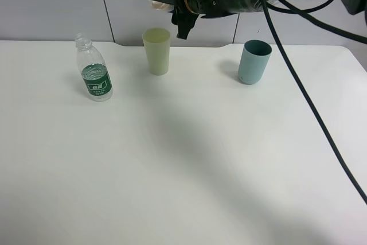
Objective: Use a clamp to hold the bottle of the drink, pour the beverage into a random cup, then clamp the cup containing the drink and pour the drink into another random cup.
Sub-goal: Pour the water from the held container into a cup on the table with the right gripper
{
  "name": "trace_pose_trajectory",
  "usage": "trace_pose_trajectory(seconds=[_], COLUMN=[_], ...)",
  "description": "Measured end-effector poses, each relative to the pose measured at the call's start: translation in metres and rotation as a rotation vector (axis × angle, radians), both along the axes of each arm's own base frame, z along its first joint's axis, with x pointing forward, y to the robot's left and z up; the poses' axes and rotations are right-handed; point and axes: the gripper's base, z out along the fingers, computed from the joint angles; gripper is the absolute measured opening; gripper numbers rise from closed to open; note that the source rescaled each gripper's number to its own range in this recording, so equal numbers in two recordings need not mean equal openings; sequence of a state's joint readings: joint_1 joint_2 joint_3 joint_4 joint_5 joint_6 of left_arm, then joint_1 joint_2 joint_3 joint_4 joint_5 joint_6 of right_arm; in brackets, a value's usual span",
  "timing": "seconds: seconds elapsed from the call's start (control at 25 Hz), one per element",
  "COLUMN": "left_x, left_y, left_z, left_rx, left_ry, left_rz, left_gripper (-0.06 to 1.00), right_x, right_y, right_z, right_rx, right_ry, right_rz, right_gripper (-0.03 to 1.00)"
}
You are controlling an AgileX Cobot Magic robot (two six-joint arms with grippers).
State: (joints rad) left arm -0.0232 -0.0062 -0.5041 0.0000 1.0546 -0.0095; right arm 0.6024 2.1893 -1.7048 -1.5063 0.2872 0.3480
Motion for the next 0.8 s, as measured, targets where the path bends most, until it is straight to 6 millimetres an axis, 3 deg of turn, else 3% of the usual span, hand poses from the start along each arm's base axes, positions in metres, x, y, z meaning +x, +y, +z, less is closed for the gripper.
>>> trace_pose_trajectory(seconds=[0.8], left_x=[0.0000], left_y=[0.0000], left_z=[0.0000], left_rx=[0.000], left_ry=[0.000], left_rz=[0.000], left_gripper=[1.00], right_x=[0.0006], right_y=[0.0004], right_z=[0.0017], right_rx=[-0.058], right_ry=[-0.039], right_rz=[0.029], right_gripper=[0.02])
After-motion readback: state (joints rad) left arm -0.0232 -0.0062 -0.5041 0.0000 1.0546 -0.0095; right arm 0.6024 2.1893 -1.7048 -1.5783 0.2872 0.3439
